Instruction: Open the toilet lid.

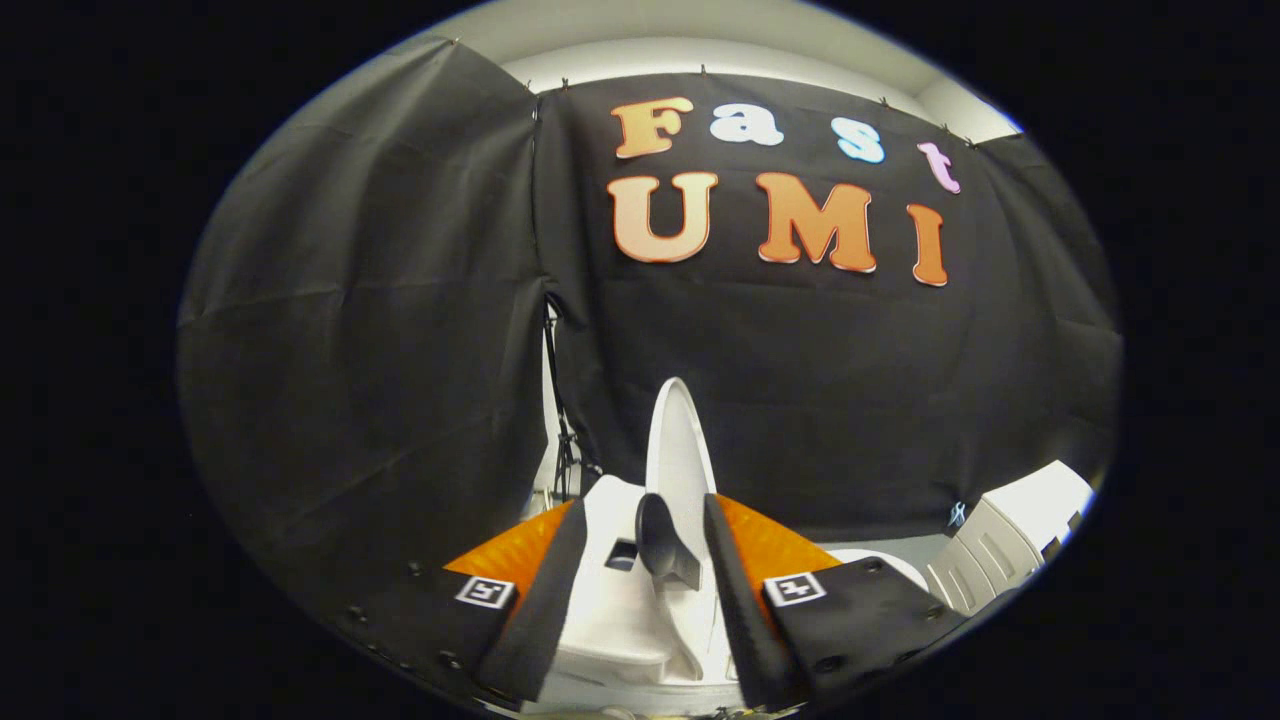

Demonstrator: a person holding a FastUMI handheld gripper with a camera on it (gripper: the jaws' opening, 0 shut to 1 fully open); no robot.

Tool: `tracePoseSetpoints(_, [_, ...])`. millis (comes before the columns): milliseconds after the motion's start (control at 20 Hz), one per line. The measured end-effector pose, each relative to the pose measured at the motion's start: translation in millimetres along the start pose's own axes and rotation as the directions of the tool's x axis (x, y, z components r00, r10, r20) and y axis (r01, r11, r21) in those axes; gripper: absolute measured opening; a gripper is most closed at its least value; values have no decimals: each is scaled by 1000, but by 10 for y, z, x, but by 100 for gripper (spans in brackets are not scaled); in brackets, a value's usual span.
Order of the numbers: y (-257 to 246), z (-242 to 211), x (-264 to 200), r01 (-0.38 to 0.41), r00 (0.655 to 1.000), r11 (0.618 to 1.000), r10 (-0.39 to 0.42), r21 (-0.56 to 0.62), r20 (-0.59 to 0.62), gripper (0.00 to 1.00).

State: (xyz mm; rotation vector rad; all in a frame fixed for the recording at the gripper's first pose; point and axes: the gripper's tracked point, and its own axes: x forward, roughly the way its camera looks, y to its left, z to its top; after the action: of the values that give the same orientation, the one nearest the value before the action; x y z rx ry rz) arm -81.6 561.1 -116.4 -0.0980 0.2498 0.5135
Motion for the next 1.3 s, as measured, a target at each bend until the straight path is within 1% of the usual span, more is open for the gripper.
tracePoseSetpoints(150, [-105, 255, -120, 3, 998, 1000, -3, -3, 56, 68])
tracePoseSetpoints(400, [-417, 536, -337, 14, 995, 1000, -15, 7, 94, 98])
tracePoseSetpoints(700, [-980, 818, -594, 87, 987, 995, -79, -53, 138, 98])
tracePoseSetpoints(900, [-1311, 967, -712, 114, 981, 993, -113, 0, 155, 98])
tracePoseSetpoints(1050, [-1589, 1009, -783, 130, 981, 991, -131, 16, 145, 98])
tracePoseSetpoints(1300, [-2121, 1156, -989, 196, 966, 979, -201, 47, 163, 98])
